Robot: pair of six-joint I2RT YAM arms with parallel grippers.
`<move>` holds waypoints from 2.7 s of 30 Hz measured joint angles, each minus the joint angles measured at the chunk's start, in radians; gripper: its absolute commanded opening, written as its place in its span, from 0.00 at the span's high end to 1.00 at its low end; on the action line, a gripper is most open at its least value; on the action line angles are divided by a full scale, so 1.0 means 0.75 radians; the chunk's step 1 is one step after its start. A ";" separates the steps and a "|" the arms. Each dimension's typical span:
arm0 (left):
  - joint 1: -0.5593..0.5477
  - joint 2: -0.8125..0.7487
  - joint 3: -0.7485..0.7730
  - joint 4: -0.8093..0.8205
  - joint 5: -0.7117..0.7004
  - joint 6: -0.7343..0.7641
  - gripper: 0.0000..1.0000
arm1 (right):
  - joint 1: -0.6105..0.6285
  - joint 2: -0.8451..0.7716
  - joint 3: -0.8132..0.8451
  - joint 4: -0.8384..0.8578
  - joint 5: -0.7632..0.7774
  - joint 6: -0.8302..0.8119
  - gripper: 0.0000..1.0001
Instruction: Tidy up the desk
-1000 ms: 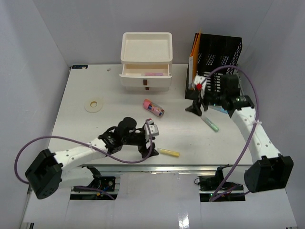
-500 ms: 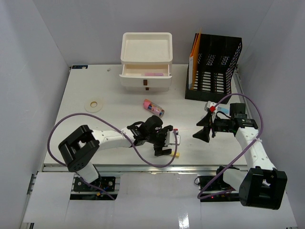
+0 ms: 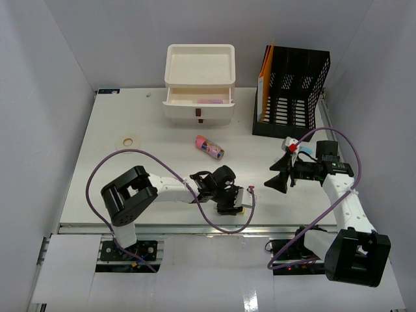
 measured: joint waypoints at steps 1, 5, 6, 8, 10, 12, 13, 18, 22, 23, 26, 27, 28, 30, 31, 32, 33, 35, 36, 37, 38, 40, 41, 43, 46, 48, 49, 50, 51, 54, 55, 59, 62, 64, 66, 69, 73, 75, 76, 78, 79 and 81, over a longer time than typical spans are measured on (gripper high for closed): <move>0.000 0.006 0.007 0.002 -0.007 -0.007 0.63 | -0.004 0.000 0.000 0.000 -0.002 0.000 0.21; -0.001 0.011 0.015 0.011 -0.039 -0.016 0.76 | -0.022 -0.001 0.000 0.000 -0.018 0.000 0.21; -0.001 0.011 0.015 0.014 -0.051 -0.018 0.80 | -0.025 -0.001 0.000 0.000 -0.021 0.000 0.21; -0.001 0.011 0.020 0.015 -0.080 -0.021 0.85 | -0.031 -0.001 0.000 0.000 -0.024 0.000 0.21; 0.004 0.011 0.037 -0.005 -0.115 -0.017 0.87 | -0.037 -0.001 0.000 0.000 -0.027 0.000 0.21; 0.027 0.009 0.069 -0.047 -0.151 -0.001 0.89 | -0.041 -0.004 0.000 0.000 -0.030 0.000 0.21; 0.043 0.006 0.087 -0.071 -0.165 0.010 0.90 | -0.042 -0.006 0.000 0.000 -0.032 0.001 0.21; 0.208 -0.076 0.270 -0.261 -0.182 0.117 0.90 | -0.045 -0.009 0.000 0.000 -0.042 0.000 0.21; 0.393 -0.146 0.519 -0.367 -0.146 0.223 0.92 | -0.045 -0.010 -0.001 0.002 -0.045 0.001 0.21; 0.437 -0.154 0.587 -0.390 -0.142 0.253 0.92 | -0.045 -0.010 -0.001 0.003 -0.046 0.001 0.21; 0.541 -0.153 0.772 -0.422 -0.138 0.335 0.90 | -0.045 -0.011 -0.001 0.006 -0.048 0.001 0.21; 0.567 -0.154 0.812 -0.414 -0.136 0.357 0.90 | -0.045 -0.011 -0.001 0.007 -0.049 0.001 0.21; 0.589 -0.155 0.835 -0.404 -0.135 0.376 0.90 | -0.045 -0.011 -0.001 0.008 -0.049 0.001 0.21; 0.631 -0.152 0.866 -0.391 -0.134 0.412 0.90 | -0.045 -0.011 -0.003 0.011 -0.049 0.001 0.21; 0.647 -0.147 0.874 -0.382 -0.134 0.429 0.90 | -0.045 -0.011 -0.005 0.014 -0.050 0.001 0.21; 0.660 -0.139 0.880 -0.370 -0.134 0.445 0.90 | -0.045 -0.011 -0.008 0.016 -0.051 0.001 0.21; 0.675 -0.128 0.887 -0.360 -0.134 0.460 0.90 | -0.045 -0.011 -0.012 0.016 -0.052 0.001 0.21; 0.700 -0.098 0.903 -0.336 -0.134 0.484 0.90 | -0.045 -0.011 -0.019 0.016 -0.053 0.001 0.21; 0.708 -0.082 0.910 -0.324 -0.135 0.492 0.90 | -0.045 -0.011 -0.019 0.017 -0.053 0.001 0.21; 0.717 -0.065 0.917 -0.312 -0.135 0.499 0.90 | -0.045 -0.011 -0.020 0.017 -0.053 0.001 0.21; 0.726 -0.050 0.921 -0.298 -0.135 0.507 0.90 | -0.045 -0.011 -0.020 0.017 -0.053 0.001 0.21; 0.742 -0.015 0.927 -0.262 -0.135 0.519 0.88 | -0.046 -0.011 -0.020 0.018 -0.053 0.001 0.21; 0.748 0.006 0.933 -0.241 -0.135 0.523 0.88 | -0.047 -0.011 -0.020 0.018 -0.053 0.001 0.21; 0.756 0.045 0.941 -0.203 -0.140 0.527 0.83 | -0.049 -0.011 -0.020 0.019 -0.053 0.001 0.21; 0.761 0.089 0.942 -0.153 -0.159 0.534 0.65 | -0.054 -0.011 -0.020 0.022 -0.052 0.004 0.21; 0.763 0.105 0.942 -0.119 -0.176 0.534 0.49 | -0.056 -0.011 -0.020 0.027 -0.052 0.011 0.21; 0.764 0.109 0.942 -0.107 -0.184 0.532 0.45 | -0.056 -0.011 -0.021 0.032 -0.052 0.018 0.21; 0.764 0.112 0.942 -0.097 -0.191 0.529 0.42 | -0.056 -0.012 -0.021 0.037 -0.052 0.027 0.21; 0.764 0.113 0.942 -0.090 -0.197 0.524 0.38 | -0.056 -0.015 -0.024 0.047 -0.052 0.033 0.21; 0.764 0.113 0.942 -0.059 -0.211 0.509 0.30 | -0.056 -0.021 -0.035 0.061 -0.050 0.046 0.21; 0.764 0.113 0.942 -0.045 -0.216 0.502 0.28 | -0.056 -0.022 -0.037 0.063 -0.049 0.050 0.21; 0.764 0.109 0.939 -0.010 -0.230 0.471 0.28 | -0.059 -0.023 -0.042 0.069 -0.047 0.063 0.21; 0.764 0.093 0.929 0.013 -0.242 0.419 0.27 | -0.068 -0.023 -0.043 0.083 -0.030 0.071 0.21; 0.764 0.067 0.916 0.034 -0.268 0.324 0.27 | -0.072 -0.029 -0.051 0.118 0.014 0.102 0.21; 0.764 0.013 0.884 0.054 -0.304 0.190 0.27 | -0.073 -0.048 -0.077 0.191 0.098 0.166 0.19; 0.764 -0.171 0.751 0.061 -0.355 -0.092 0.24 | -0.069 -0.083 -0.137 0.327 0.330 0.285 0.17; 0.774 -0.589 0.455 -0.002 -0.335 -0.389 0.19 | -0.037 -0.023 -0.142 0.461 0.671 0.376 0.15; 0.777 -0.812 0.281 0.036 -0.286 -0.516 0.16 | -0.021 0.071 -0.121 0.493 0.827 0.386 0.15; 0.778 -0.928 0.180 0.059 -0.262 -0.572 0.16 | -0.016 0.127 -0.107 0.502 0.896 0.387 0.16; 0.778 -1.153 -0.045 0.088 -0.223 -0.653 0.15 | -0.009 0.247 -0.069 0.509 0.997 0.378 0.17; 0.778 -1.242 -0.147 0.085 -0.213 -0.677 0.15 | -0.007 0.302 -0.052 0.511 1.033 0.369 0.18; 0.779 -1.359 -0.312 0.047 -0.214 -0.705 0.13 | 0.000 0.391 -0.021 0.507 1.092 0.346 0.22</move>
